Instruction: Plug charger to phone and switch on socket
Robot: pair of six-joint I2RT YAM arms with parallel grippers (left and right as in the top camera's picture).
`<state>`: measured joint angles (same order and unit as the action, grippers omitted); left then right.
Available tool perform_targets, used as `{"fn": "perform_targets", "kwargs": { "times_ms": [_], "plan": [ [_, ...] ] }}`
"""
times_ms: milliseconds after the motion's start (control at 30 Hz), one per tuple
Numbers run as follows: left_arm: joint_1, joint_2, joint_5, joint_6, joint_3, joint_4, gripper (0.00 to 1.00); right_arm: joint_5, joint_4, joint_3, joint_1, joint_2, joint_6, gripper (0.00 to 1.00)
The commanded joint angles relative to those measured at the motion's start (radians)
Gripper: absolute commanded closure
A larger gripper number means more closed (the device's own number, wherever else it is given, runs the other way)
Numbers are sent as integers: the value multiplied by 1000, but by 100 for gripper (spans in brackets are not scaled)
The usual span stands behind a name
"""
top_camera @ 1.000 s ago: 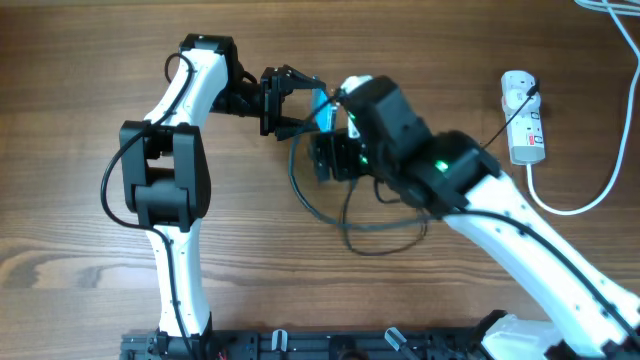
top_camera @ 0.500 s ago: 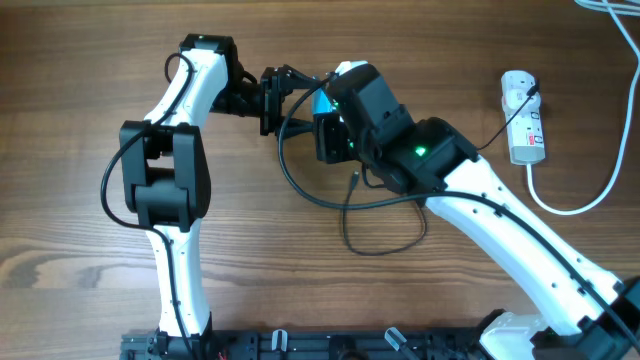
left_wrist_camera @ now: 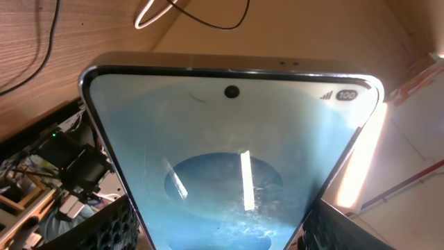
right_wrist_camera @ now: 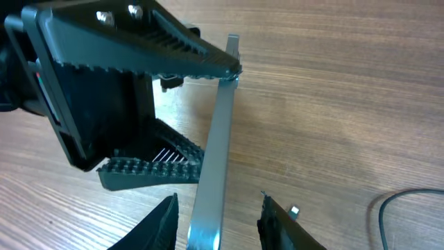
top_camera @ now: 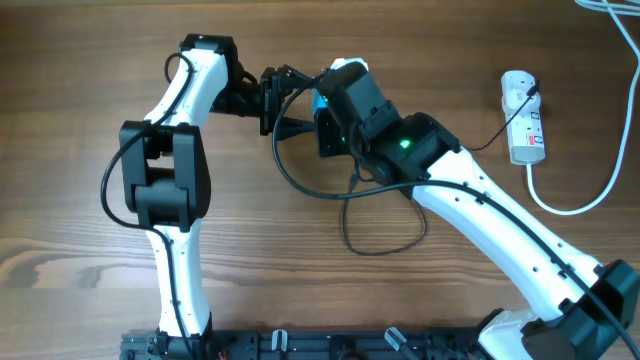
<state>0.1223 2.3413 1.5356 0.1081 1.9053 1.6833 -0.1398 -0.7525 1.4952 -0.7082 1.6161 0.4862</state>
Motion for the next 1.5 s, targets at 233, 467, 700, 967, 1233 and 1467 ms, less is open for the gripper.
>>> {"fn": "perform_targets", "kwargs": {
  "times_ms": [233, 467, 700, 967, 1233, 1467],
  "plan": [
    [-3, -6, 42, 5, 21, 3, 28, -25, 27, 22, -2, 14, 15, 72],
    [-3, -6, 42, 5, 21, 3, 28, -14, 34, 22, -2, 14, 48, 82],
    [-3, -6, 42, 5, 21, 3, 25, -13, 31, 22, -2, 14, 73, 95],
    [-3, -6, 41, 4, 21, 1, 0, -3, 64, 23, 1, 13, 475, 96],
    [-2, -6, 41, 5, 21, 1, 4, -11, 41, 22, 9, 12, 1311, 96],
    [-2, -6, 41, 5, 21, 1, 42, -11, 0, 22, 9, 12, 1585, 95]
  ]
}}
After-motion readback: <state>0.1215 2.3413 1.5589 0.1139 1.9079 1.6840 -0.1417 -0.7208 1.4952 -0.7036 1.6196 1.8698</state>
